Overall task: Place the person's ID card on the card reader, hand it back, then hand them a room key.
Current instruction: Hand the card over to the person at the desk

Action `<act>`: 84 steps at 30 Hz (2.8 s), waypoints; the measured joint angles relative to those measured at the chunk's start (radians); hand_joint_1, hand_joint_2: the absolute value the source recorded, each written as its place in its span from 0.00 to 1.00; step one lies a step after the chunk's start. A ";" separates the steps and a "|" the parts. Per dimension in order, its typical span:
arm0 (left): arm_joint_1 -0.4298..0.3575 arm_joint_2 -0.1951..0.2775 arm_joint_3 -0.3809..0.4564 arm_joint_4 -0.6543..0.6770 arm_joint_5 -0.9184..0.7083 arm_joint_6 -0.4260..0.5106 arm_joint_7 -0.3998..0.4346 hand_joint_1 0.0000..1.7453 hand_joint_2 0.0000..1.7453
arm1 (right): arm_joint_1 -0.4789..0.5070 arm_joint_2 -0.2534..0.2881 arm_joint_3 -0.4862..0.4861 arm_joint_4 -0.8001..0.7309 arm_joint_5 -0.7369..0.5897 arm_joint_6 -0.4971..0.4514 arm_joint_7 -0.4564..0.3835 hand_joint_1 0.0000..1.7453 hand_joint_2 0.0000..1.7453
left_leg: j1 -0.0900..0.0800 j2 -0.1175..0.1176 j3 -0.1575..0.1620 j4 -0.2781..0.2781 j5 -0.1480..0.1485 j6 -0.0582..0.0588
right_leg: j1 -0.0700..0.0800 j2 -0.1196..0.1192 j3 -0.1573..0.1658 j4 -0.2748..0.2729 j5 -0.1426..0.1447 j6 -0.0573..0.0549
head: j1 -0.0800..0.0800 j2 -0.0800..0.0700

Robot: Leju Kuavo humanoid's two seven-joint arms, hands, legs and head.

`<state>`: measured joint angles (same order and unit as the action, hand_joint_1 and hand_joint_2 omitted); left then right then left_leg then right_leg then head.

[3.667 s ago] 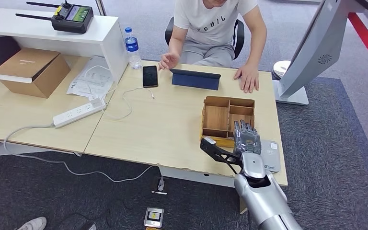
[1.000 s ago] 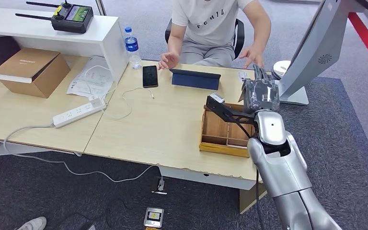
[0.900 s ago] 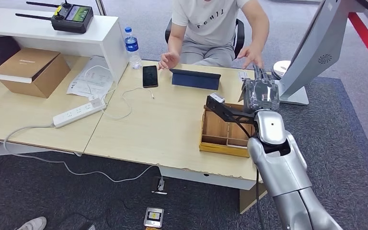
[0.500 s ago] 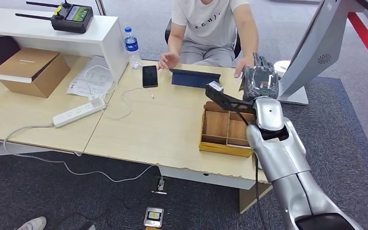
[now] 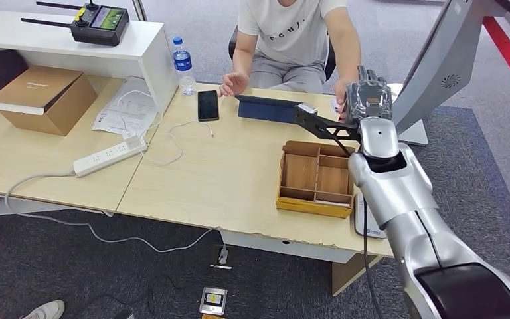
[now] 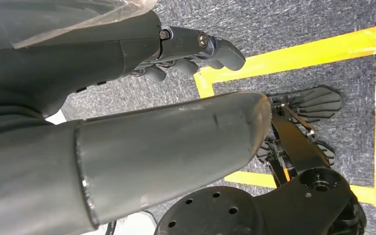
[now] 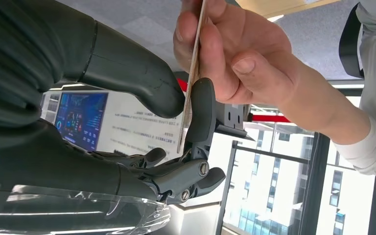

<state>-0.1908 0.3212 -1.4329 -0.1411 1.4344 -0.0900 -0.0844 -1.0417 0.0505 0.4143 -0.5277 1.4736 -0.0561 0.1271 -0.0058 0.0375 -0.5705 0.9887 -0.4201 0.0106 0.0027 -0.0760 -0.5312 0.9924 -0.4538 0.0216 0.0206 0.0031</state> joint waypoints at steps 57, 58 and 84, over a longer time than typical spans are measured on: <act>0.020 0.006 -0.007 0.002 0.129 0.025 0.072 0.00 0.00 | -0.001 -0.733 -0.231 0.157 -0.322 0.003 -0.265 0.00 0.00 | -0.001 -0.004 -0.004 0.001 -0.002 0.006 | -0.003 -0.003 -0.002 -0.007 0.002 0.006 | 0.000 0.000; 0.021 0.005 -0.003 0.002 0.129 0.029 0.074 0.00 0.00 | 0.019 -0.766 -0.247 0.164 -0.340 0.002 -0.263 0.00 0.00 | -0.001 -0.003 -0.005 0.000 -0.002 0.006 | -0.002 -0.002 -0.001 -0.008 0.002 0.006 | 0.000 0.000; 0.011 -0.031 0.088 -0.003 0.130 0.140 0.072 0.00 0.00 | 0.912 -0.447 -0.744 0.322 -0.754 -0.132 -0.109 0.00 0.00 | 0.007 0.002 0.026 -0.016 -0.011 -0.001 | 0.006 0.003 0.027 -0.023 -0.008 0.000 | 0.000 0.000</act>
<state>-0.1797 0.2899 -1.3454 -0.1446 1.5640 0.0496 -0.0119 -0.1296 -0.3963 -0.3293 -0.2054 0.7194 -0.1882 0.0178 0.0011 0.0399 -0.5444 0.9729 -0.4315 0.0093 0.0083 -0.0735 -0.5038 0.9694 -0.4619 0.0218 0.0209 0.0031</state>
